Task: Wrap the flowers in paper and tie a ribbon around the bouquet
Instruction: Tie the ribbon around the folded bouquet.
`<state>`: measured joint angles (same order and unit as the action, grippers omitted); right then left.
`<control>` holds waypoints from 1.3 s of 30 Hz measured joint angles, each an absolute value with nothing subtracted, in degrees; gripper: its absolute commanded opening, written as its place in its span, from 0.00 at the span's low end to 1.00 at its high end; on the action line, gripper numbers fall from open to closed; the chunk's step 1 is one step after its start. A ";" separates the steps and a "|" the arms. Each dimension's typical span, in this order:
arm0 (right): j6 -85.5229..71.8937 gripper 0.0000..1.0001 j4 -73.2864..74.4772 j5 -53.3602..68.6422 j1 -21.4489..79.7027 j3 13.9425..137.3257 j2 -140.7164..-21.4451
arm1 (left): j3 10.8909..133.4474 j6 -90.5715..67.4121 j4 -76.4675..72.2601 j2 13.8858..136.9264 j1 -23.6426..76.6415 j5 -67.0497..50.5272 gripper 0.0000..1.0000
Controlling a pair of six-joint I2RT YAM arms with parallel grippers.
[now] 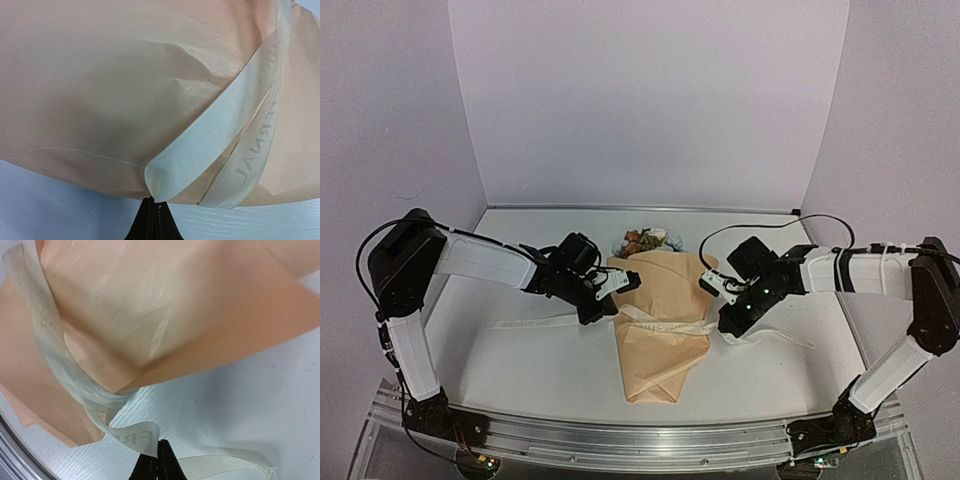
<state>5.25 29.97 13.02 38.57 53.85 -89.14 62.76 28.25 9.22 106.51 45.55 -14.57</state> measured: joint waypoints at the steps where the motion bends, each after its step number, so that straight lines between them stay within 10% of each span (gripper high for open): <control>1: 3.92 0.00 31.06 12.05 38.59 55.51 -89.21 | 62.48 27.80 9.20 106.05 45.71 -14.36 0.00; 19: -22.86 0.00 45.07 -3.21 34.88 70.52 -103.24 | 52.44 5.52 9.97 96.22 45.12 -6.58 0.00; 39: -36.25 0.00 33.60 3.90 22.89 43.60 -78.24 | 49.88 -26.03 22.79 94.08 6.77 -21.60 0.00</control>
